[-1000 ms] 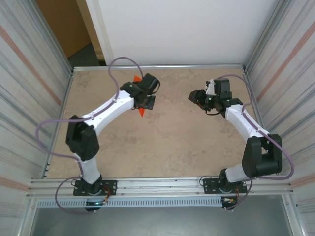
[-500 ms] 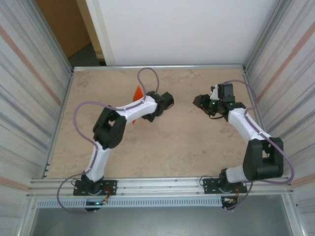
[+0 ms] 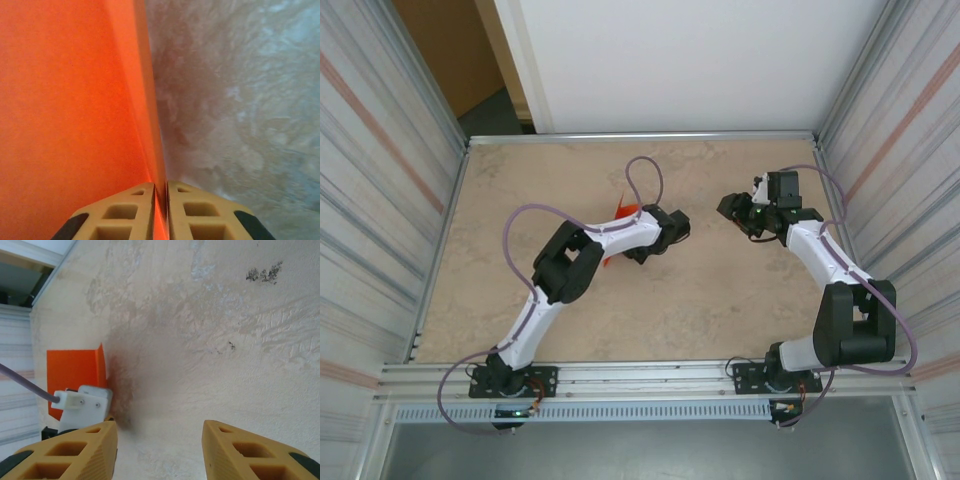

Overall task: Fold a paper plane with a square sheet of paper (pick it up from the middle)
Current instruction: Turn over the paper at the center of the table.

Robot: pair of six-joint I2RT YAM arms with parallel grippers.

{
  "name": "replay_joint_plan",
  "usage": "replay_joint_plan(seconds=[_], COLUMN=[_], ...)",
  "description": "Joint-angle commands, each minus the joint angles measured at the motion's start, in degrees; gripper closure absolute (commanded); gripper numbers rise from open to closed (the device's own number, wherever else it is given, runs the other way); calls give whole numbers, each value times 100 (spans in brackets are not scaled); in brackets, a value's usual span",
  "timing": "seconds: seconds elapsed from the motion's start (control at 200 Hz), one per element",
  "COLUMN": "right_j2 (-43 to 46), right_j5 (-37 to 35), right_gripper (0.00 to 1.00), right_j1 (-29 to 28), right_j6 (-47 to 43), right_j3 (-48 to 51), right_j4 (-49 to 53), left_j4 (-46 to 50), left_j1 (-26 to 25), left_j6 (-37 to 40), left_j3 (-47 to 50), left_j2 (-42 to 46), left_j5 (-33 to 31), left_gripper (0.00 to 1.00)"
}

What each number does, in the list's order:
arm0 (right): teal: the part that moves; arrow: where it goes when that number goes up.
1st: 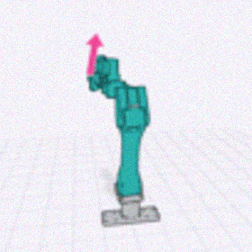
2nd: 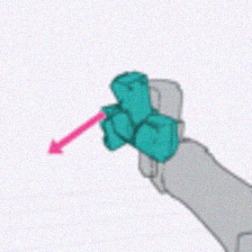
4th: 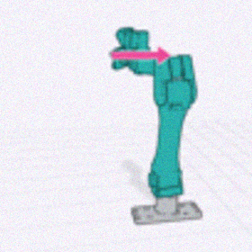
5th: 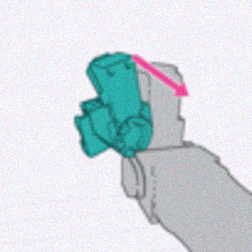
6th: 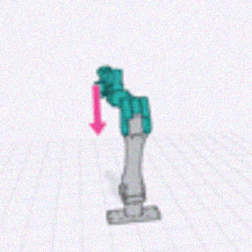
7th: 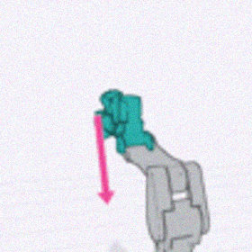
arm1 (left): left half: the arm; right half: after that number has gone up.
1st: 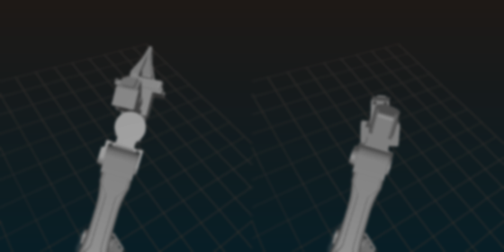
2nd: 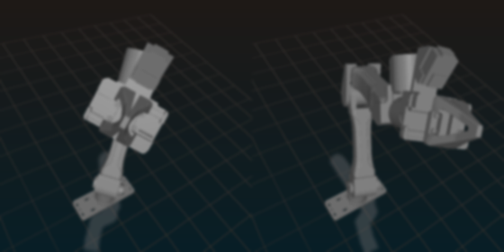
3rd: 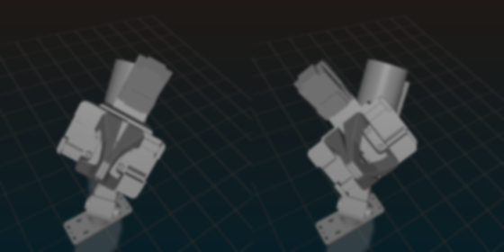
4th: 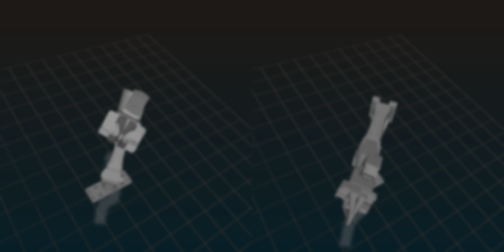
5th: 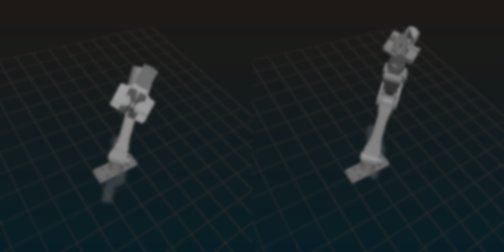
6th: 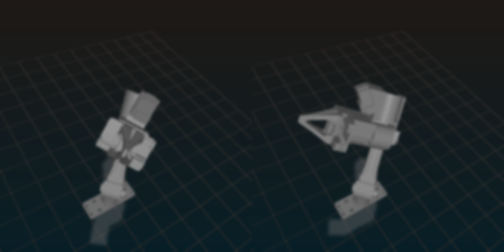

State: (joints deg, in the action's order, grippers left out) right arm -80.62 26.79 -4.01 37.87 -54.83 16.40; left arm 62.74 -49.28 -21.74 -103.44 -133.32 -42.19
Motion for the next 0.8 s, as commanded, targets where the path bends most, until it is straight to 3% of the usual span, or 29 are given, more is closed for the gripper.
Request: replay_joint_plan(seconds=[0.0, 0.261, 0.371, 0.506, 0.621, 0.797], right_j2=[145, 126, 139, 143, 165, 161], right_j5=[-13, -56, -154, -280, -279, -93], right_gripper=[53, 53, 53, 51, 48, 46], right_j1=[46, 54, 52, 54, 54, 21], right_j6=[-25, 1, 69, 155, 189, 229], right_j3=[51, 78, 87, 119, 168, 162], right_j4=[72, 68, 65, 37, -58, -155], left_j4=[-22, -174, -435, -1197, -1761, -2611], left_j1=[-21, -75, -117, -146, -105, 541], left_j6=[-342, -513, -615, -663, -704, -879], left_j3=[-159, -142, -11, 540, 1088, 2147], left_j2=[-55, 247, 645, 1283, 1961, 2850], left_j5=[186, 905, 1712, 3136, 3819, 4787], left_gripper=[84, 79, 77, 73, 69, 63])
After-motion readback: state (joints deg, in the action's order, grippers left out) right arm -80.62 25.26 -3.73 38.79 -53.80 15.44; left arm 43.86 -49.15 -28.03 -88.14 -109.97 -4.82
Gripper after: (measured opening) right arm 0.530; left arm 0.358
